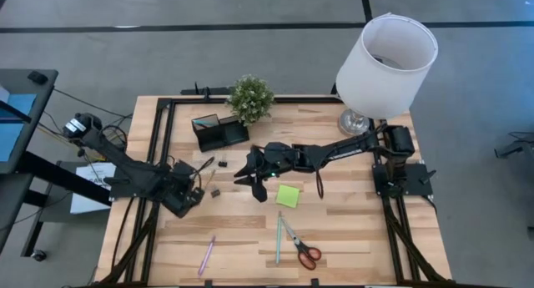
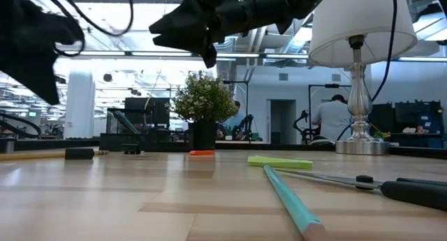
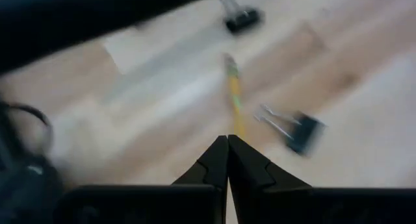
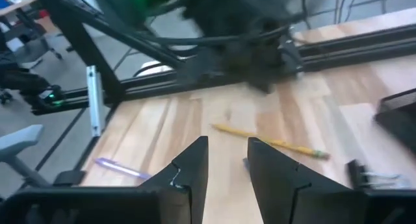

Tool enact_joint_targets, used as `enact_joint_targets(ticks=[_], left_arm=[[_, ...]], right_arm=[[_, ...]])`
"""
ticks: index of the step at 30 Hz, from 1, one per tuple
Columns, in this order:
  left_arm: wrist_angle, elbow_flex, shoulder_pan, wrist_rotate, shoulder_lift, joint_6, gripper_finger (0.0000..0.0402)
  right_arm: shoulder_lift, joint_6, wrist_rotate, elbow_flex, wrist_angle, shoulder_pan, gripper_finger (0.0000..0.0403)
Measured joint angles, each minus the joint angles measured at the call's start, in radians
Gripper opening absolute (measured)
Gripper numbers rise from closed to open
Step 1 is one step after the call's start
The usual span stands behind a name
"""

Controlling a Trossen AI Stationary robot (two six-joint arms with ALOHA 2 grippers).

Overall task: Pick and place office supplies into organizer
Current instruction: Put the yellow pencil into the black organizer

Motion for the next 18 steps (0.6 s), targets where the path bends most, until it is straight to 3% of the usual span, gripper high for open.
enact_joint_targets(ticks=[3, 6, 8, 13, 18], left_arm=[[0.094, 0.001, -0.114, -0.021, -0.005, -0.048, 0.0000], [0.155, 0.001, -0.253, -0.191, 0.021, -0.111, 0.0000], [0.167, 0.001, -0.327, -0.234, 0.050, -0.194, 0.0000], [0.156, 0.001, -0.434, -0.183, 0.176, -0.329, 0.0000], [0.146, 0.001, -0.440, -0.084, 0.337, -0.426, 0.0000]], right_arm=[[0.000, -0.003, -0.001, 0.000, -0.001, -0.020, 0.0102], [0.000, -0.011, -0.003, 0.000, -0.002, -0.036, 0.0102], [0.000, -0.038, -0.003, 0.000, 0.005, -0.048, 0.0102], [0.000, -0.048, -0.003, 0.000, 0.021, -0.077, 0.0102], [0.000, -0.048, -0.003, 0.000, 0.065, -0.076, 0.0102]])
